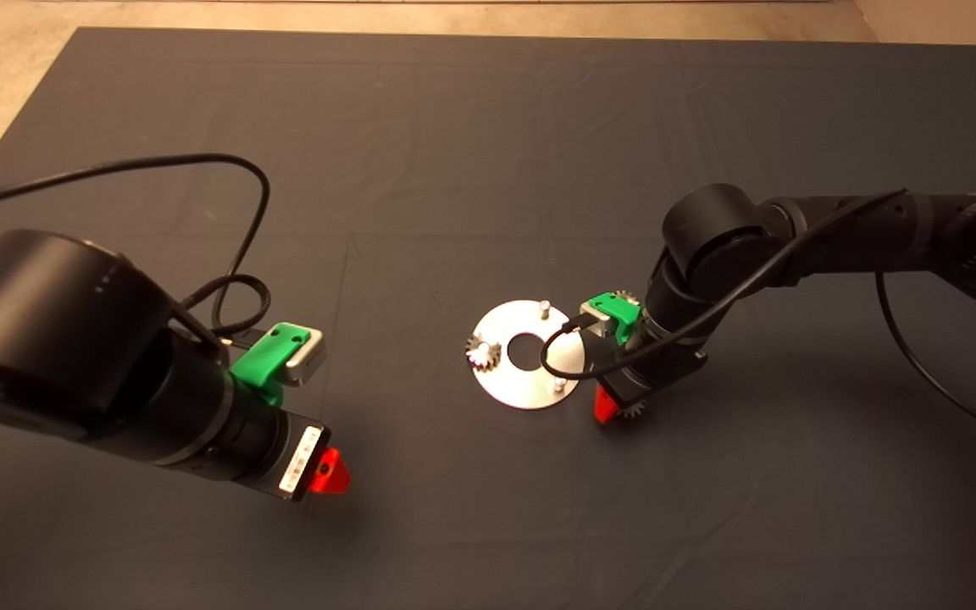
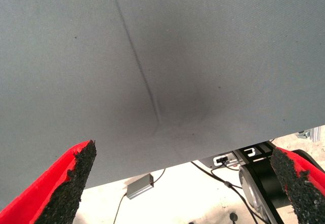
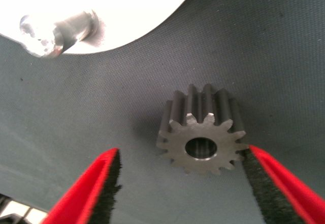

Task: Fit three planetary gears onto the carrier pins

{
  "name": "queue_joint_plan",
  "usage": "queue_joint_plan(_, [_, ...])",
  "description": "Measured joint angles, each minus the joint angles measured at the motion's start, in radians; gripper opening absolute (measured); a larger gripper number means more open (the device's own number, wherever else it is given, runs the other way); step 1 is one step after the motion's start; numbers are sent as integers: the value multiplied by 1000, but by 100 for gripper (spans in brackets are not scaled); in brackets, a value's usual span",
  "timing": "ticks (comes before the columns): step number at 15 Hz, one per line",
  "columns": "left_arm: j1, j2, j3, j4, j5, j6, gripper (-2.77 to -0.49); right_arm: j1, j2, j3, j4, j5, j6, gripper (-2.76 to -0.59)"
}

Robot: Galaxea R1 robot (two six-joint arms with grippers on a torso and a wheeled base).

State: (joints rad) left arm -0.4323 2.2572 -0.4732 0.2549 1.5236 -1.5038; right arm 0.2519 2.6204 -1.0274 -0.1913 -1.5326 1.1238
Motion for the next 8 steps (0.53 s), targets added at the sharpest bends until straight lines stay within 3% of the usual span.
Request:
queue_joint_plan(4, [0, 0, 14, -2, 0, 0, -77, -1, -5, 15, -38, 0, -6, -168])
queue_joint_plan(8, [0, -3, 35, -6, 0, 0, -77, -39, -19, 19, -121, 2, -33, -168])
